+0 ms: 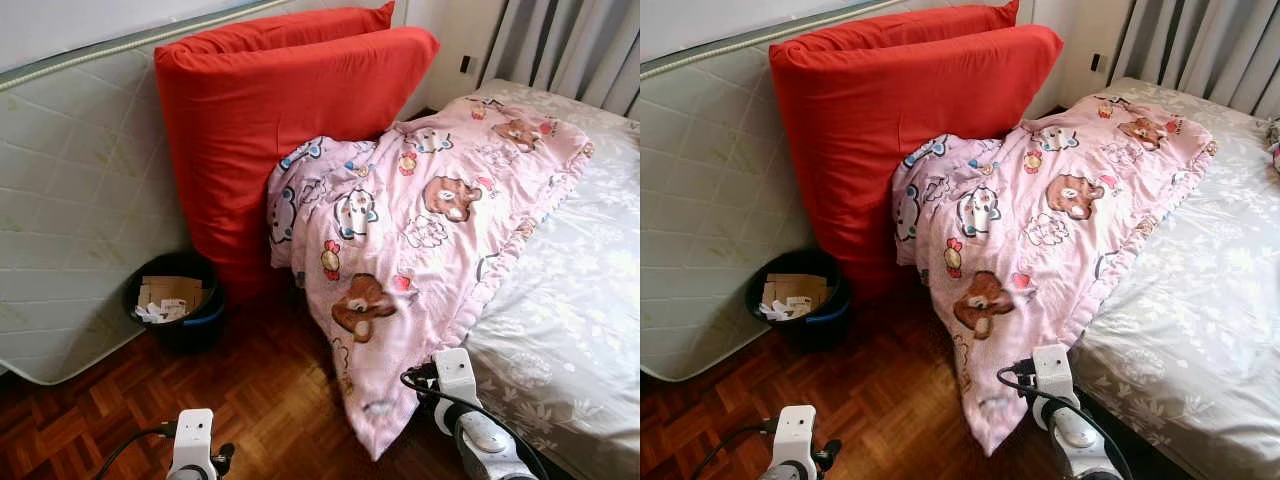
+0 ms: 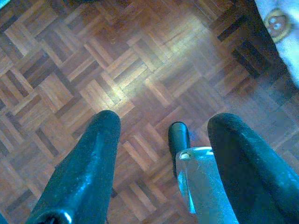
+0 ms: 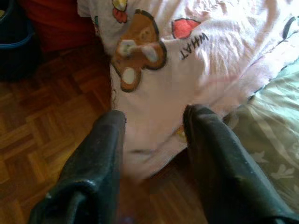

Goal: Clean up the room

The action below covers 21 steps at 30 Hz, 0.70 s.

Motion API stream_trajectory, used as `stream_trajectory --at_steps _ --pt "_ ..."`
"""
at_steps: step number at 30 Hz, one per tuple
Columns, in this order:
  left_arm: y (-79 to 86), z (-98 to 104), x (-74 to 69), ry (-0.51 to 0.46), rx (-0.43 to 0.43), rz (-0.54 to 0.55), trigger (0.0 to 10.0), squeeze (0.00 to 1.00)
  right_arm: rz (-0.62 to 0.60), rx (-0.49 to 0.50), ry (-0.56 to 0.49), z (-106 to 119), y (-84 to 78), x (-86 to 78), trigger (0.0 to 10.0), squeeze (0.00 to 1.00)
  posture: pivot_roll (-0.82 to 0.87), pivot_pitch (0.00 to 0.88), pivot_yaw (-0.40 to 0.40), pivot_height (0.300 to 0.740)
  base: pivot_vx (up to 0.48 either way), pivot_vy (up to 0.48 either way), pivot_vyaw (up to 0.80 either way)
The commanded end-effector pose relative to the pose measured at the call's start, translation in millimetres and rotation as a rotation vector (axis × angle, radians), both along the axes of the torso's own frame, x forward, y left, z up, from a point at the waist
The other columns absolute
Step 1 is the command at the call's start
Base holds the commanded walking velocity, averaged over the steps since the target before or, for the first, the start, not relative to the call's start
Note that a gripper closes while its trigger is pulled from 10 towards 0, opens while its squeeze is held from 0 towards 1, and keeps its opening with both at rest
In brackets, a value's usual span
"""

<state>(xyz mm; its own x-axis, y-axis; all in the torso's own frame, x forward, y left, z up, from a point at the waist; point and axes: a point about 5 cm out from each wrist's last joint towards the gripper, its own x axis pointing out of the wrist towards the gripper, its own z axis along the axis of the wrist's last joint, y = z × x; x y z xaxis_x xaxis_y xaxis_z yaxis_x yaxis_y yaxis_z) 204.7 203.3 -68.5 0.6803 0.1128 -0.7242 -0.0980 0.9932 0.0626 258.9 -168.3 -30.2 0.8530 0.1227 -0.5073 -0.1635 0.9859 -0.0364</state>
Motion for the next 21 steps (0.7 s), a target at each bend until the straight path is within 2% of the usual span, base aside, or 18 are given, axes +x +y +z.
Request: stream_trajectory --at_steps 1,2,5,11,12,15,16,18,20,21 --pt "0.5 -1 -1.8 0.01 -0.001 0.012 10.0 0.0 0.012 -0.002 0.033 -5 6.8 -4.8 10.0 0.54 0.04 0.067 0.015 0.74 0.0 0.0 0.0" --pt "0.2 -1 -1.6 0.01 -0.001 0.012 10.0 0.0 0.017 -0.01 0.045 -7 9.4 -6.0 10.0 0.0 0.04 0.067 0.015 0.74 0.0 0.0 0.0" --pt "-0.1 -1 -1.3 0.009 -0.001 0.011 10.0 0.0 0.008 -0.031 0.071 -10 7.1 -8.9 10.0 0.0 0.04 0.067 0.016 0.74 0.0 0.0 0.0" --pt "0.1 -2 -2.3 0.012 0.0 0.013 10.0 0.0 -0.108 0.032 0.17 -23 -8.6 -25.3 10.0 0.0 0.04 0.077 0.017 0.74 0.0 0.0 0.0" --pt "0.7 -2 -2.6 0.014 -0.002 0.016 10.0 0.0 -0.148 0.026 0.216 -29 -15.0 -35.0 10.0 0.0 0.04 0.087 0.018 0.74 0.0 0.0 0.0" --pt "1.9 -2 -3.0 0.015 -0.003 0.02 10.0 0.0 -0.209 0.036 0.257 -35 -20.5 -44.5 10.0 0.0 0.03 0.091 0.022 0.74 0.0 0.0 0.0" --pt "3.2 -2 -3.1 0.018 -0.003 0.022 10.0 0.0 -0.292 0.062 0.291 -39 -27.4 -52.8 10.0 0.0 0.03 0.097 0.025 0.74 0.0 0.0 0.0" --pt "4.2 -1 -3.1 0.02 -0.002 0.024 10.0 0.0 -0.377 0.08 0.325 -44 -38.2 -63.9 10.0 0.0 0.03 0.1 0.029 0.74 0.0 0.0 0.0" --pt "5.3 -1 -3.2 0.023 0.0 0.025 10.0 0.0 -0.409 0.082 0.348 -49 -46.7 -76.4 10.0 0.0 0.03 0.099 0.031 0.74 0.0 0.0 0.0" --pt "6.0 -1 -3.4 0.025 0.0 0.026 10.0 0.0 -0.407 0.077 0.364 -53 -50.4 -87.9 10.0 0.0 0.04 0.093 0.031 0.74 0.0 0.0 0.0"
